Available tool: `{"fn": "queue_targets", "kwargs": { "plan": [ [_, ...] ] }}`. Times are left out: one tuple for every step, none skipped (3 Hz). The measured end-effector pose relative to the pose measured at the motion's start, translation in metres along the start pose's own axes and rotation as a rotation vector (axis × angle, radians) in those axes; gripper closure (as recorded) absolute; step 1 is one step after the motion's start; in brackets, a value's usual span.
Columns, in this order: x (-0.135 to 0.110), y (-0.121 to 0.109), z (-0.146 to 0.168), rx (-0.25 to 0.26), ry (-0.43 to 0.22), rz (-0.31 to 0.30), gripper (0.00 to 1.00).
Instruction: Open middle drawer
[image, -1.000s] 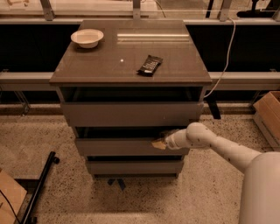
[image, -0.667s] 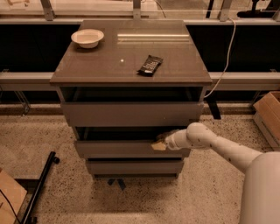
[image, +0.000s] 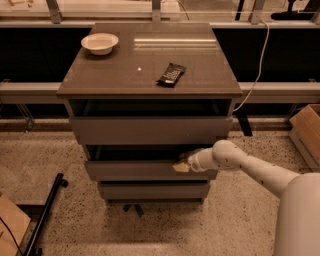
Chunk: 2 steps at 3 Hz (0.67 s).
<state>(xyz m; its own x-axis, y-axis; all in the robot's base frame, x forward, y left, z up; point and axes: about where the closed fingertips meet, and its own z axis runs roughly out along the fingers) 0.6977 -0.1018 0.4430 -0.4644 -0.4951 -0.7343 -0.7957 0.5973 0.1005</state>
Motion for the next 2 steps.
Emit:
{"fn": "queue_targets", "kwargs": {
  "plan": [
    [0.0, 0.0, 0.0, 0.0, 0.0, 0.0, 0.58],
    [0.0001, 0.0001, 0.0, 0.0, 0.0, 0.0, 0.35]
  ]
}}
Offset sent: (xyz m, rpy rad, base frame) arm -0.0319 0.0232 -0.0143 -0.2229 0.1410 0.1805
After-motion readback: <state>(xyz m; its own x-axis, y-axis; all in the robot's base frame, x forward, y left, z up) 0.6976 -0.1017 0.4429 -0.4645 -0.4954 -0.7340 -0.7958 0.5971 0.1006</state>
